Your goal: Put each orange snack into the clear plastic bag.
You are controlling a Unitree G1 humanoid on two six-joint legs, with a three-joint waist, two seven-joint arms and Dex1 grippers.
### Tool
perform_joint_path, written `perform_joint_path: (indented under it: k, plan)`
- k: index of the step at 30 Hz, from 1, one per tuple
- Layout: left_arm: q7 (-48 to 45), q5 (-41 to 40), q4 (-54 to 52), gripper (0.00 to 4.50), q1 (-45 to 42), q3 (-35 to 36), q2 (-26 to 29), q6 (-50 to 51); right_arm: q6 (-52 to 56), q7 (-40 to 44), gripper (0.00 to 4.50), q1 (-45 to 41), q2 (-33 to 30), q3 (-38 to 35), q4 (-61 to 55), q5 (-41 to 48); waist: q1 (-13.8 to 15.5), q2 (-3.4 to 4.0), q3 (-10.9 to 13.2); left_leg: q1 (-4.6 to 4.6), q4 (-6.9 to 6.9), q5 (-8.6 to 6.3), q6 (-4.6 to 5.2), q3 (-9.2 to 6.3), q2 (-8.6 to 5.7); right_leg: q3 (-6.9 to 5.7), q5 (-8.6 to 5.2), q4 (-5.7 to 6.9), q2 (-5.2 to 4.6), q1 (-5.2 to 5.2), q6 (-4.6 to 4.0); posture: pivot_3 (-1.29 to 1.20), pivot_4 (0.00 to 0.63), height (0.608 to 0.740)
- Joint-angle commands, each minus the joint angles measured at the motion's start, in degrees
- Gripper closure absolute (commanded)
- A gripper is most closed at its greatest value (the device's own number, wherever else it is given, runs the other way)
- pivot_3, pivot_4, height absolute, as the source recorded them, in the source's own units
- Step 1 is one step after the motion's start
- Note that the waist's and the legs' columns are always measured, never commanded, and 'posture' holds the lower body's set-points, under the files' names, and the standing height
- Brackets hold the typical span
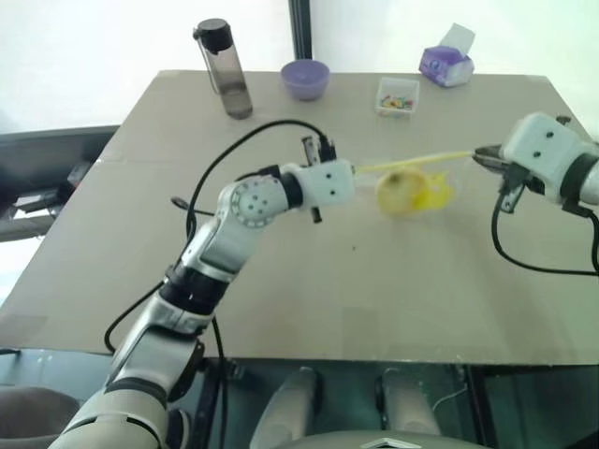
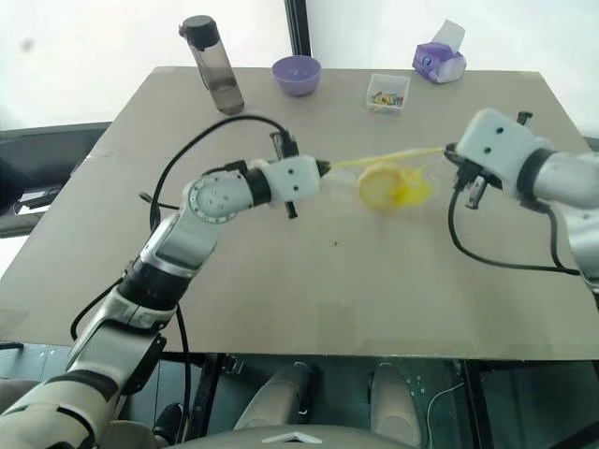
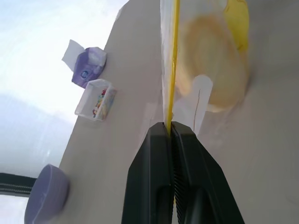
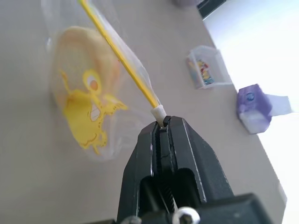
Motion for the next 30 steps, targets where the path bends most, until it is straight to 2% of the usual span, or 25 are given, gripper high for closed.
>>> perform_joint_path:
  k: [1,4,7,10,15,18,23,24,25,27,30]
  plan:
    - [8.5,2.56,6.44,4.5,-7.53,4.21,-1.75,-3.6,-3.58,-7.09,4.44,-9.15,3.79,-0.09,5.44,-3.77,-0.19,-0.04,0.05,-0.01,0.02,0.0,-0.01,0.05,0.0,0.01,0.0,0.01,0.0,-0.03,0.0,0.0,0.15,0.739]
    - [10.33,2.35,7.91,4.5,-9.34,5.52,-1.73,-5.18,-4.23,-6.42,4.44,-10.15,4.41,-0.2,6.54,-3.89,-0.1,-0.06,0.09,-0.05,-0.01,0.01,-0.01,0.06,-0.01,0.01,0.0,0.01,-0.01,-0.08,0.0,0.0,0.15,0.739]
    - [9.07,1.17,6.04,4.5,-7.62,6.56,-1.31,-4.89,-3.43,-3.93,4.44,-7.27,3.79,-0.91,4.82,-2.37,-0.02,-0.06,0.07,-0.05,-0.2,-0.01,0.0,0.04,0.01,-0.01,-0.01,-0.28,-0.03,-0.06,0.0,0.0,0.15,0.739]
    - [4.18,-0.78,0.52,4.5,-2.54,6.03,-0.26,-1.55,-0.06,0.23,4.44,-1.25,2.84,-2.0,0.12,1.05,-0.02,-0.05,0.07,-0.16,-0.22,-0.05,0.09,-0.07,-0.03,-0.01,0.0,-0.42,-0.08,-0.08,0.0,0.0,0.15,0.739]
    - [-5.66,-6.4,-14.98,4.5,10.29,5.09,2.43,7.67,6.64,4.39,4.44,10.31,1.49,-3.84,-8.3,6.0,-0.14,-0.03,0.08,-0.17,-0.24,-0.06,0.1,-0.13,0.0,0.01,0.0,-0.4,-0.07,-0.11,0.0,0.0,0.15,0.739]
    - [-7.79,-10.21,-22.05,3.47,15.68,6.09,2.35,13.84,7.88,4.36,3.5,15.35,2.65,-5.41,-11.65,8.68,0.04,-0.02,0.08,-0.11,-0.12,-0.06,0.11,-0.11,0.01,0.03,0.0,-0.2,-0.05,-0.08,0.0,0.0,0.15,0.739]
    - [-6.63,-19.29,-32.54,0.9,23.9,10.46,-0.96,28.84,10.38,3.37,0.86,24.48,4.91,-10.22,-12.74,13.0,0.19,-0.02,0.07,0.11,0.06,-0.22,0.37,-0.12,0.01,0.03,0.0,0.02,-0.04,0.12,0.01,0.0,0.15,0.739]
    - [-7.02,-20.99,-33.76,0.55,25.09,11.28,-1.06,30.15,10.28,3.14,0.49,25.69,6.23,-11.79,-12.29,14.87,0.2,-0.02,0.07,0.13,0.08,-0.22,0.37,-0.12,0.02,0.03,0.0,0.03,-0.04,0.15,0.01,0.0,0.15,0.739]
    - [-7.14,-22.46,-34.59,0.48,26.02,12.08,-1.22,30.58,9.82,3.09,0.03,26.85,7.62,-13.39,-11.69,16.9,0.14,-0.02,0.07,0.12,0.09,-0.22,0.37,-0.13,0.02,0.03,0.0,0.04,-0.04,0.14,0.01,0.0,0.15,0.739]
    - [-6.28,-26.08,-34.59,0.48,28.16,15.51,-2.18,32.78,9.29,5.03,0.03,31.2,10.97,-18.11,-8.89,22.96,0.17,-0.03,0.06,0.15,0.09,-0.22,0.36,-0.13,0.03,0.03,0.0,0.09,-0.02,0.15,0.01,0.0,0.15,0.739]
    - [-5.81,-30.15,-34.4,0.48,31.13,19.76,-1.99,34.9,8.56,8.88,0.03,37.05,11.99,-22.34,-5.46,27.39,0.33,-0.01,0.05,0.19,0.08,-0.22,0.36,-0.17,0.05,0.0,0.0,0.05,-0.01,0.22,0.0,0.0,0.15,0.739]
